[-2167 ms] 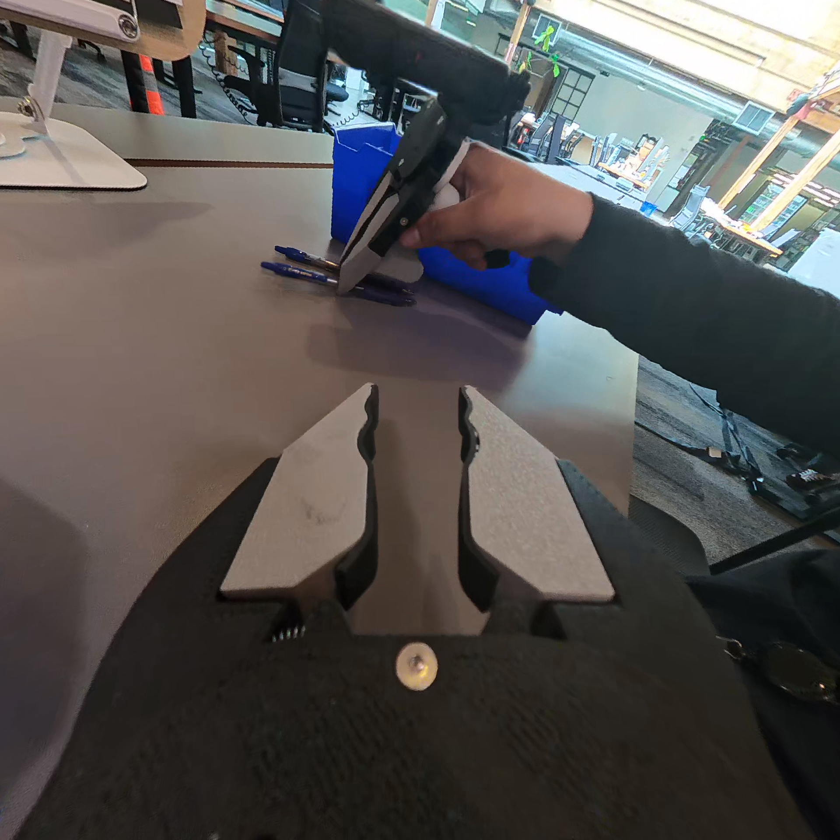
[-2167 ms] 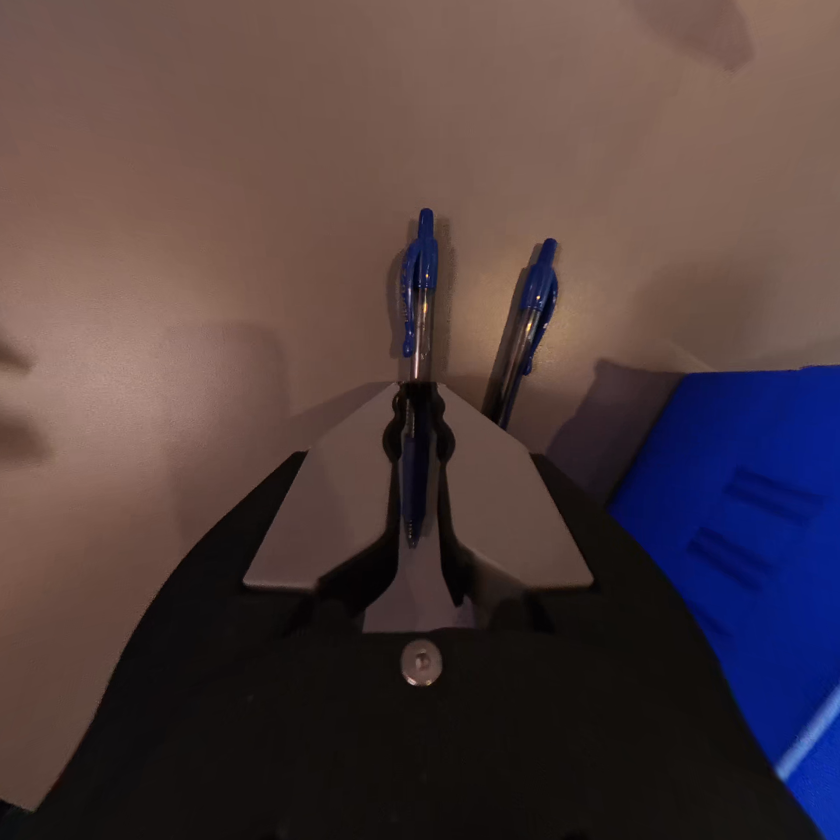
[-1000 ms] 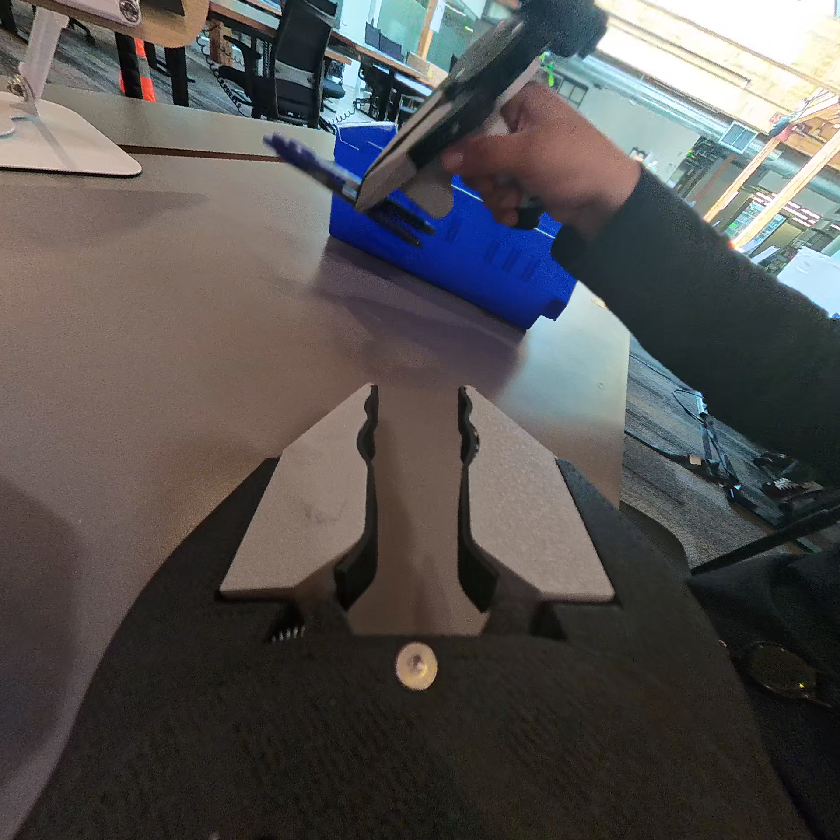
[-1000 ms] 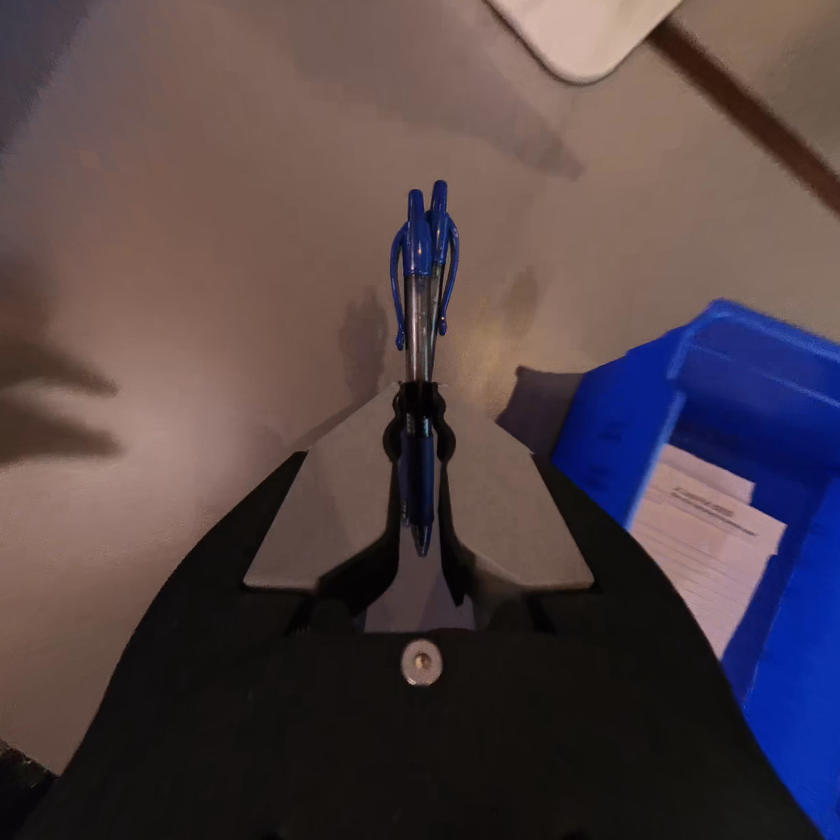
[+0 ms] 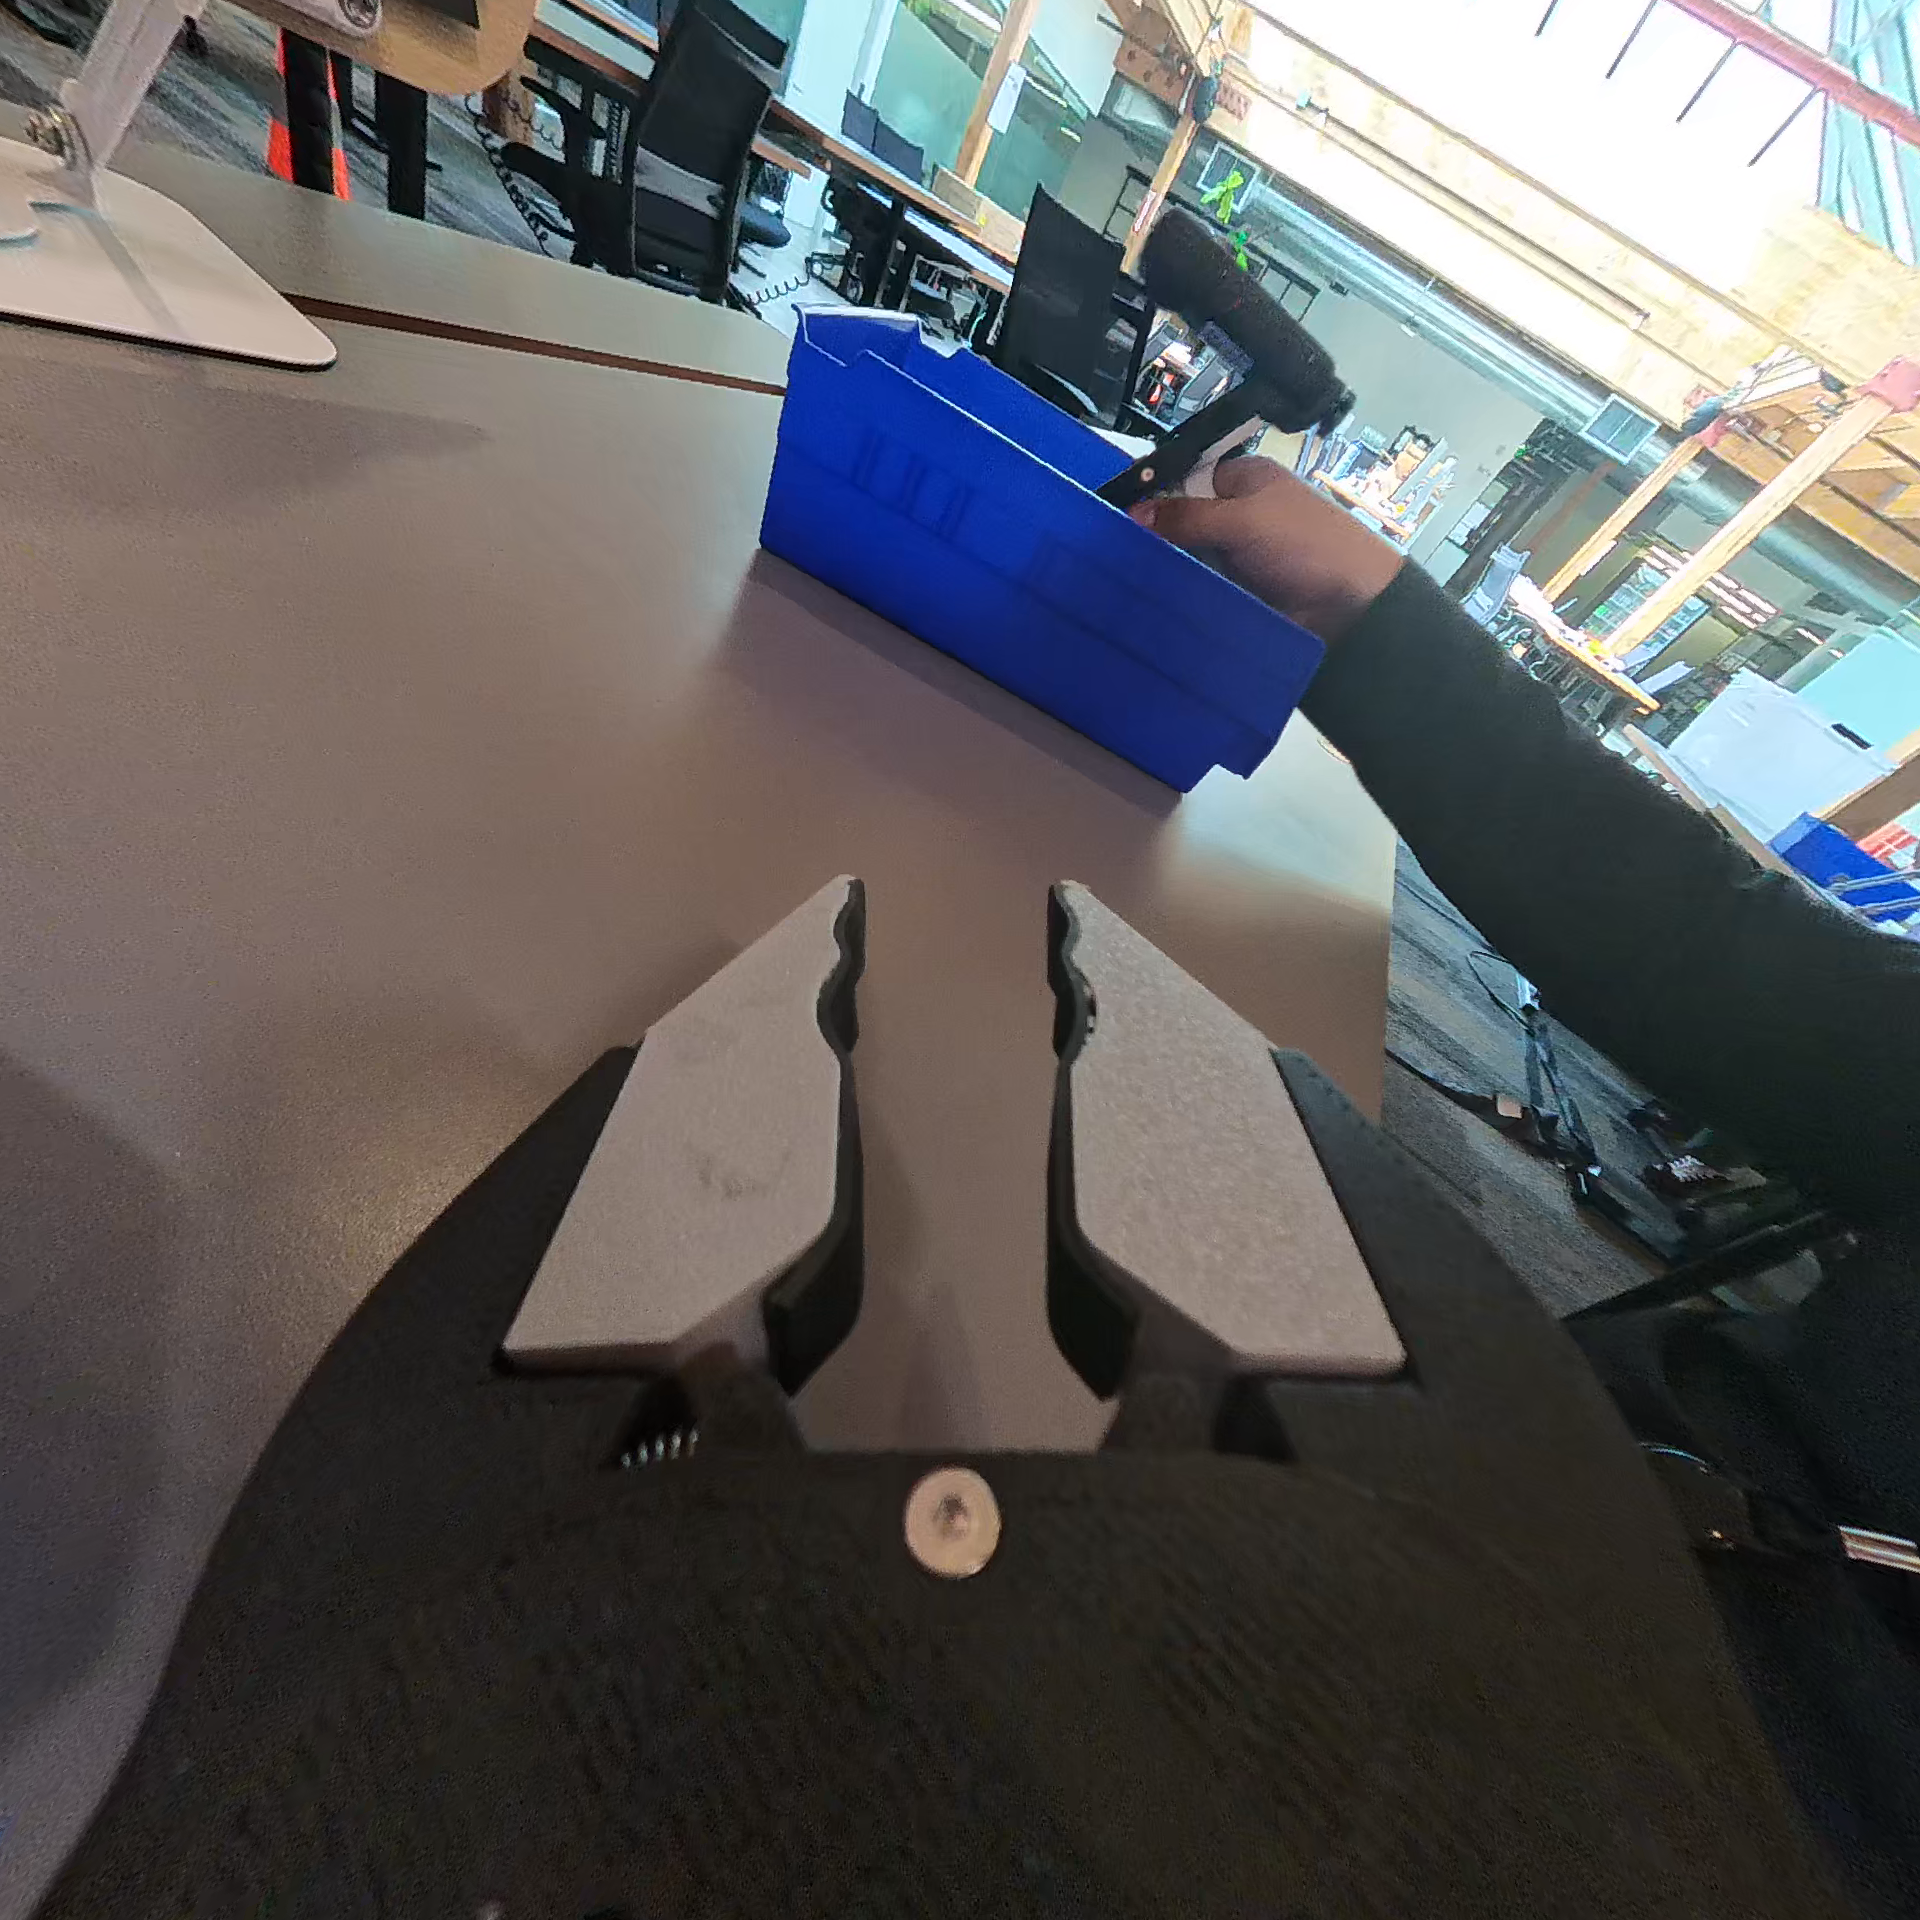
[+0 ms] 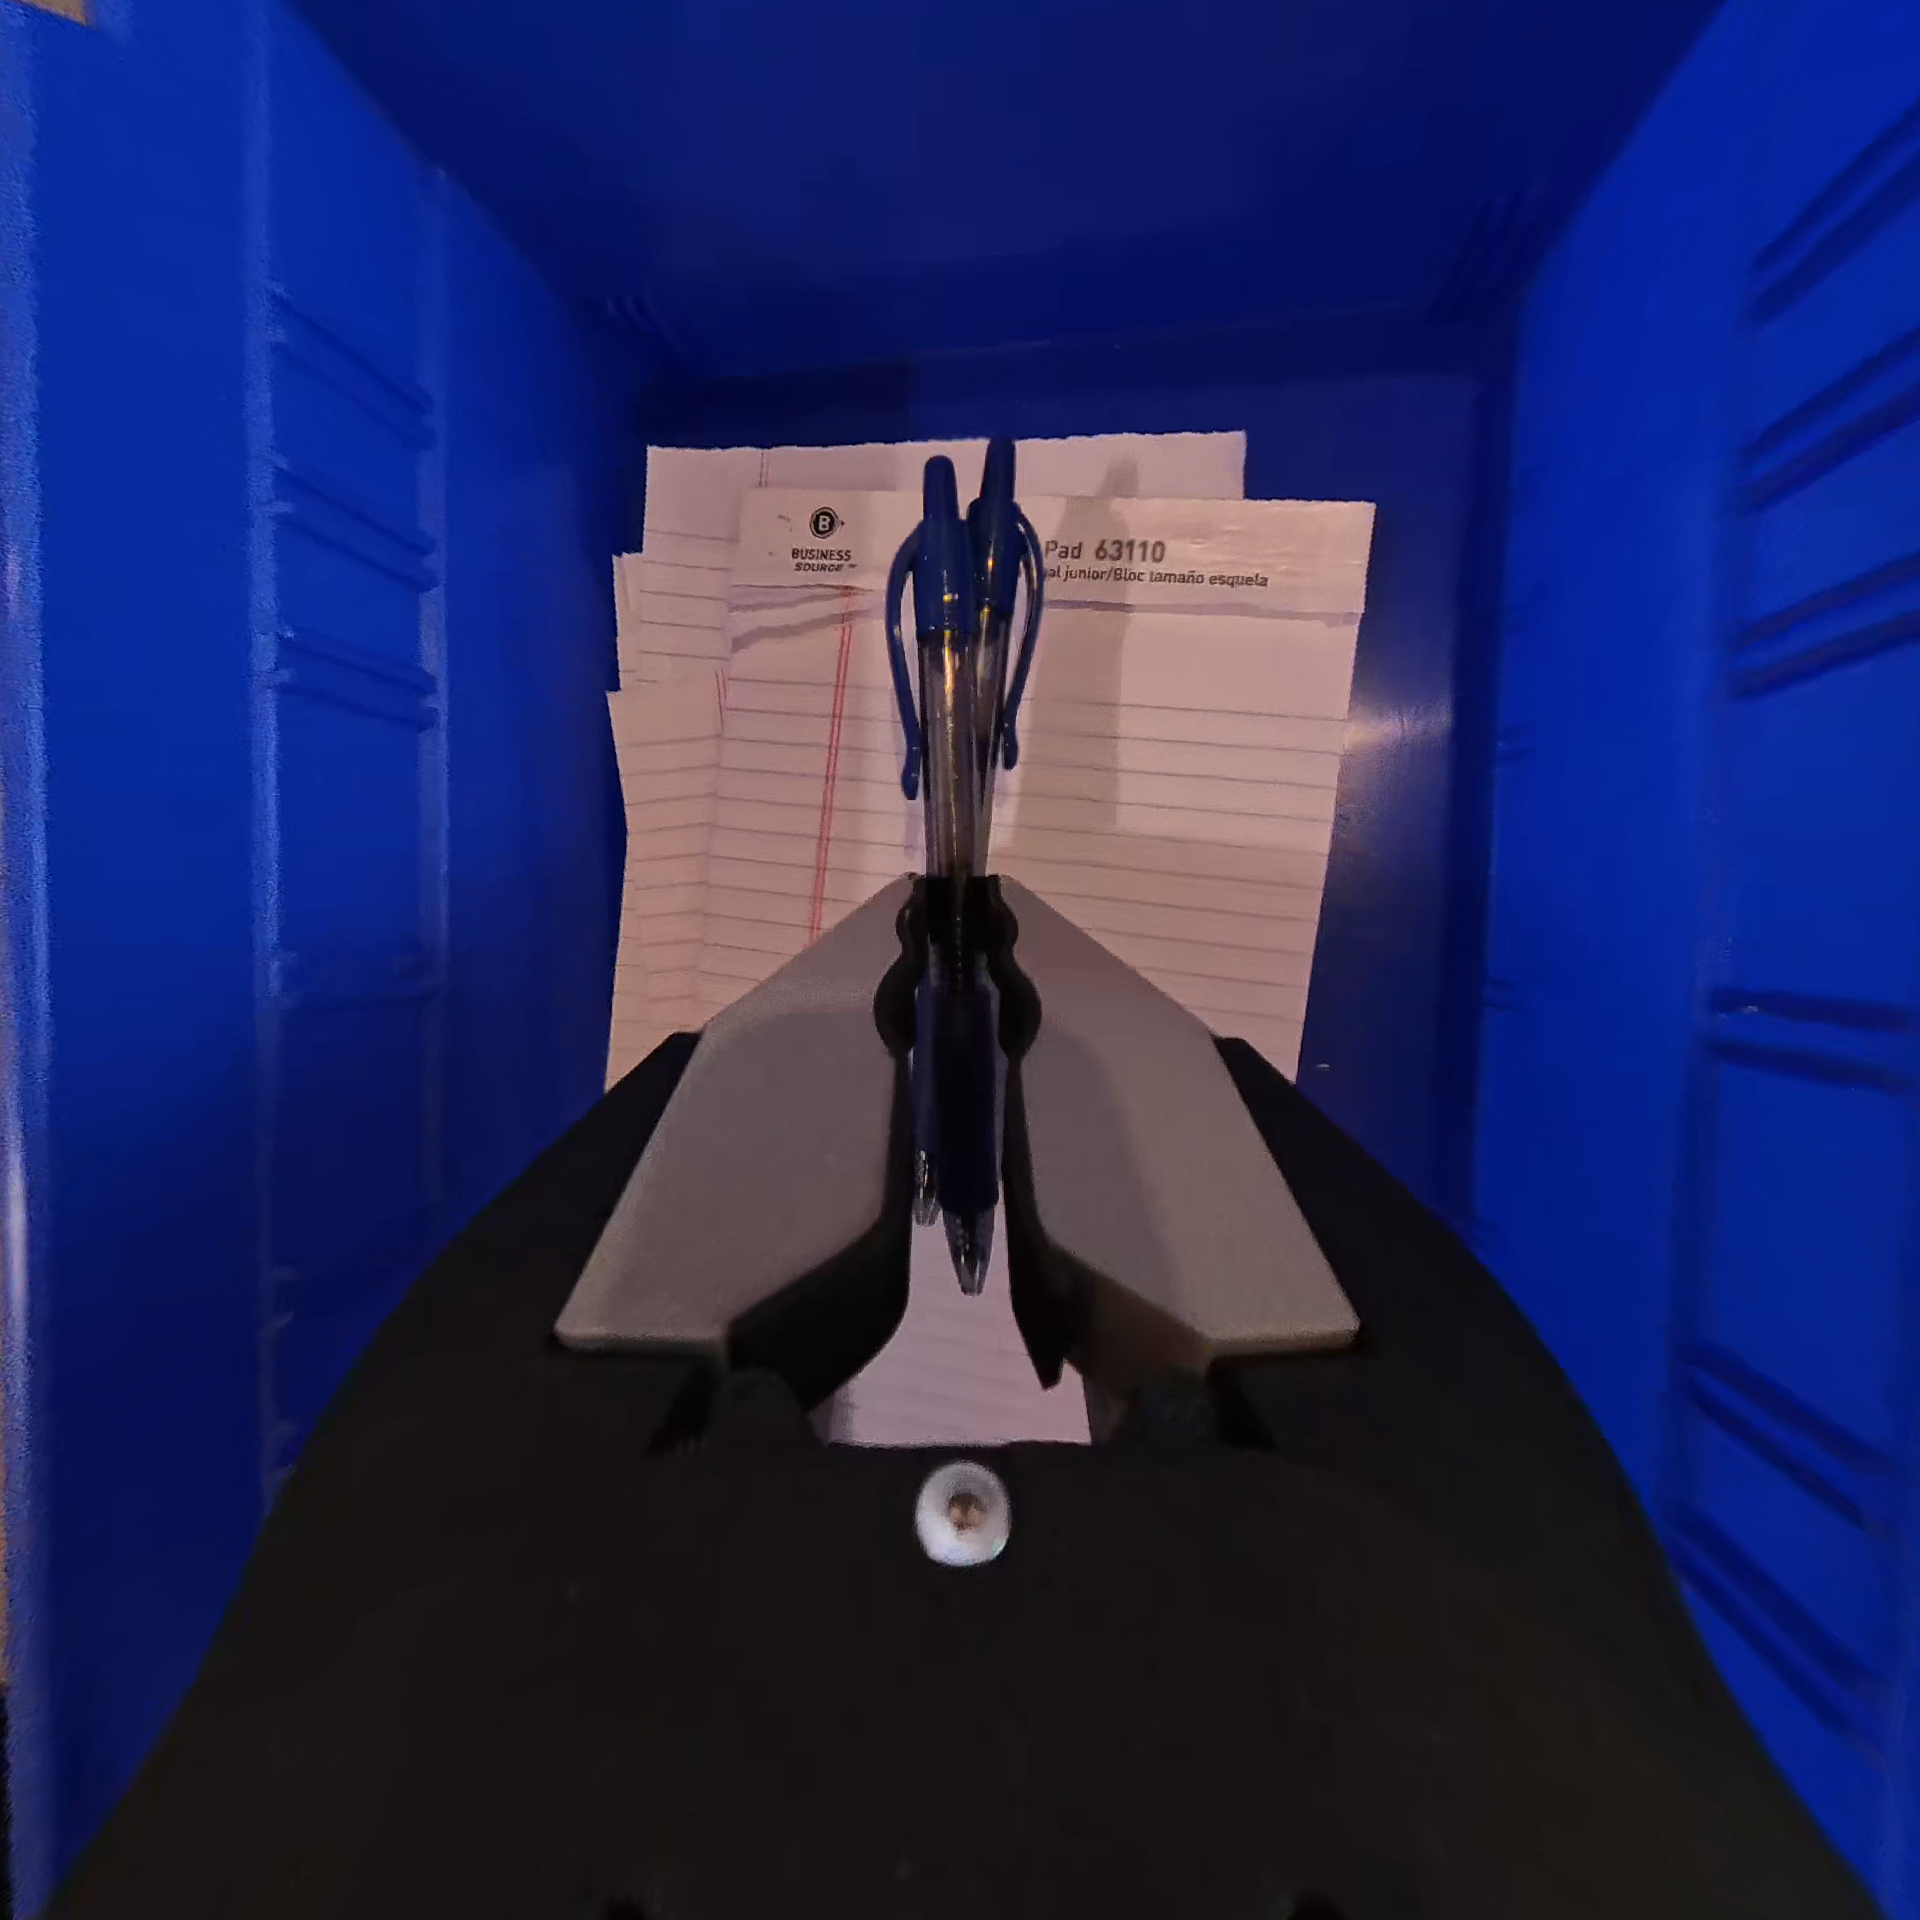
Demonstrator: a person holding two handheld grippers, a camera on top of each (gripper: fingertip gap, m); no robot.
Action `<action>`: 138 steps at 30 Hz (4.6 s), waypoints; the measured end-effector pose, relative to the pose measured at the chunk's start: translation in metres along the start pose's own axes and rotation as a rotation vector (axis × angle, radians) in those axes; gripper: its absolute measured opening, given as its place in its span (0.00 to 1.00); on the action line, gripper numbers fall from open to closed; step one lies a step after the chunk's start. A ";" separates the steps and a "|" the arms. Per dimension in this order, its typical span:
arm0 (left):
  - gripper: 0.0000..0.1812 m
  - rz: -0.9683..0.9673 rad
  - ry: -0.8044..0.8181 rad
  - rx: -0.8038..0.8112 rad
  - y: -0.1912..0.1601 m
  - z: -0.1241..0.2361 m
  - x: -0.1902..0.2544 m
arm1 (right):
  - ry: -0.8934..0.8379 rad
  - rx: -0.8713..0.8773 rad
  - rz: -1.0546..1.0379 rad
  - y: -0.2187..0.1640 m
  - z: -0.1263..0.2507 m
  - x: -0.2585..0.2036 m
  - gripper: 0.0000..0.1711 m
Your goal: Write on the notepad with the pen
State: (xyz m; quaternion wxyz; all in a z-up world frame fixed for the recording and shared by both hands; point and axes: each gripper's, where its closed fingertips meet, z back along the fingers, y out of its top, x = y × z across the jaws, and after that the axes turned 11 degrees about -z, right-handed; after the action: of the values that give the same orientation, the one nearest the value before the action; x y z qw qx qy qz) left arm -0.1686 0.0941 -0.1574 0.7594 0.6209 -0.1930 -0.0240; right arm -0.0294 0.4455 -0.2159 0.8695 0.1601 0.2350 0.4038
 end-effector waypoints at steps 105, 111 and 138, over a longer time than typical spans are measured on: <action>0.43 -0.167 0.706 -0.523 -0.017 0.089 -0.130 | 0.071 0.405 0.345 -0.079 0.061 -0.090 0.43; 0.14 -0.295 0.854 -0.582 -0.007 0.105 -0.146 | -0.071 0.318 0.410 -0.081 0.029 -0.080 0.12; 0.03 -0.158 0.690 -0.034 0.099 0.252 -0.076 | 0.236 0.300 0.578 -0.083 -0.061 -0.408 0.16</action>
State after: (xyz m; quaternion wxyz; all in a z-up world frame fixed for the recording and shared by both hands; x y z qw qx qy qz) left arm -0.3408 -0.0979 -0.0442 0.7859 0.5927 0.1239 0.1255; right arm -0.2404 0.0827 -0.1922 0.6527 0.2983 0.3357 0.6102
